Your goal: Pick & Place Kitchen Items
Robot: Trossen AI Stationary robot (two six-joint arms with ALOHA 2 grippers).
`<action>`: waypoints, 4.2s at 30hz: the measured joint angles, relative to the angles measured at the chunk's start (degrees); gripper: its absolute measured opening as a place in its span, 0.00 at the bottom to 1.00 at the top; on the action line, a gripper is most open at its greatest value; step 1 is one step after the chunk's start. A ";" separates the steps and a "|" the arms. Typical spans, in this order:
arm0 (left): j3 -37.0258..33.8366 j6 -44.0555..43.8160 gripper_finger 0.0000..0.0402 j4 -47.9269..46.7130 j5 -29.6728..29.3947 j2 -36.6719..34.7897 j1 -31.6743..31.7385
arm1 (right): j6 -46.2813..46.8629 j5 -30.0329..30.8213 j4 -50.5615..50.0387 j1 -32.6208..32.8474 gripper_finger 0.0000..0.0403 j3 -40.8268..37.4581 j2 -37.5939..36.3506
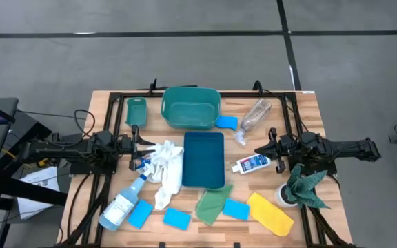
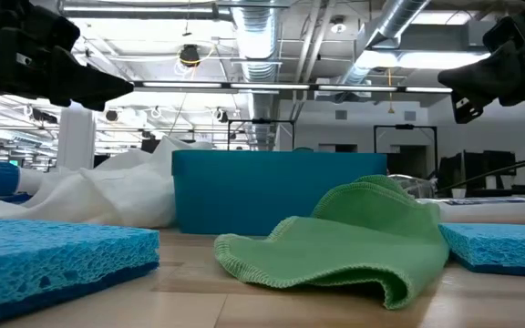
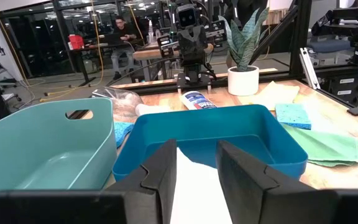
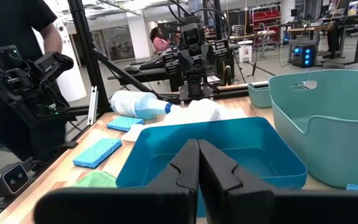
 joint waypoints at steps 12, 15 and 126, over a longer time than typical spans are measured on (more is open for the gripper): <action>0.00 0.00 0.27 0.01 0.00 0.32 0.13 | 0.01 0.00 0.02 -0.02 0.00 0.00 0.00; 0.00 0.00 0.27 0.32 -0.07 0.34 0.16 | -0.01 0.00 -0.01 0.00 0.00 -0.01 0.00; 76.76 -11.99 0.88 -73.76 -0.80 69.24 -3.79 | 20.45 8.87 33.80 0.02 0.94 25.14 10.19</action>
